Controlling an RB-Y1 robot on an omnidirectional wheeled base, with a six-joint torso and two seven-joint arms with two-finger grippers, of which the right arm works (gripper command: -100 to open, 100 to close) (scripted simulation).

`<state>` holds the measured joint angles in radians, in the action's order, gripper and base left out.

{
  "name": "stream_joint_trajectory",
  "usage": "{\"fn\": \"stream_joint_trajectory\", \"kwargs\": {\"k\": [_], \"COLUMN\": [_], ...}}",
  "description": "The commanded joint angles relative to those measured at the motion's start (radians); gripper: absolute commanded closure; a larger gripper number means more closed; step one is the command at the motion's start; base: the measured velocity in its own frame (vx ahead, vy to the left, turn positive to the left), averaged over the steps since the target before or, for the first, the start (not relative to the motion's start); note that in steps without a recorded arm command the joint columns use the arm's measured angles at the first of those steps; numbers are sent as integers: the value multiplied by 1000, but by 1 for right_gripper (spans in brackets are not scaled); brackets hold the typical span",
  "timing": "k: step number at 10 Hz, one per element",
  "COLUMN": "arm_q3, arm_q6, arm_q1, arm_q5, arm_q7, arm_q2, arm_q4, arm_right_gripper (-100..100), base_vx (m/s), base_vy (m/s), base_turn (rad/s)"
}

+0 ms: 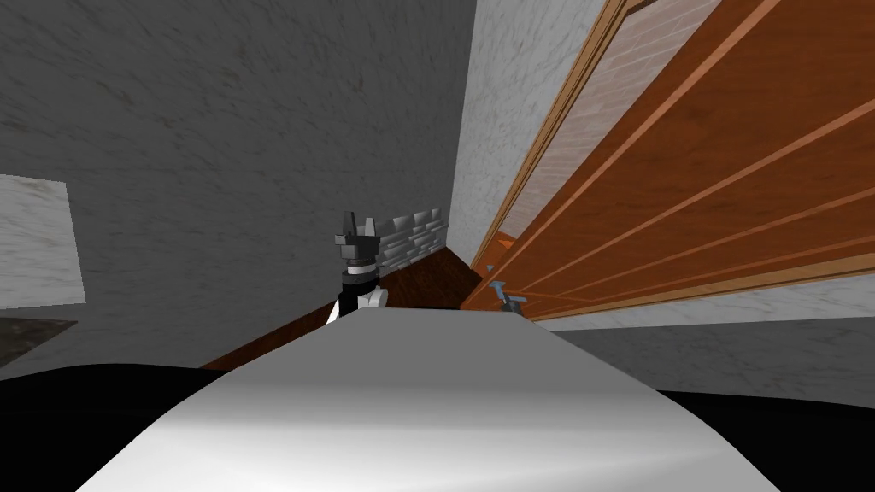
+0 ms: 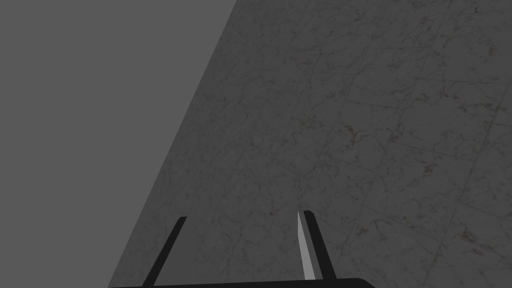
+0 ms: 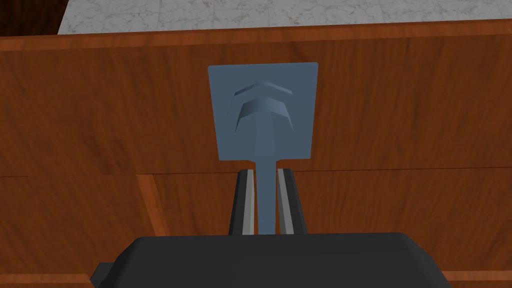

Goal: Pull the door open

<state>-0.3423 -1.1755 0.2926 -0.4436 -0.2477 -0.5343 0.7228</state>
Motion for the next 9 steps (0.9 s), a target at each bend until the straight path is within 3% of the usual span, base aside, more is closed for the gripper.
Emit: {"fn": "stream_joint_trajectory", "kwargs": {"k": [1, 6, 7, 9], "arm_q3": [-15, -61, -61, -78], "arm_q6": [-29, -136, -136, -174], "arm_q1": [28, 69, 69, 84], "arm_q5": [2, 11, 11, 15], "arm_q7": [-2, -21, -21, -27], "arm_q2": [-10, -27, -27, -33], "arm_q4": [12, -29, -29, -44], "arm_right_gripper": [100, 100, 100, 100], "base_vx": [-53, -74, -66, -70], "base_vy": [-48, -38, -33, -30], "base_turn": [82, 57, 9, 31]}}
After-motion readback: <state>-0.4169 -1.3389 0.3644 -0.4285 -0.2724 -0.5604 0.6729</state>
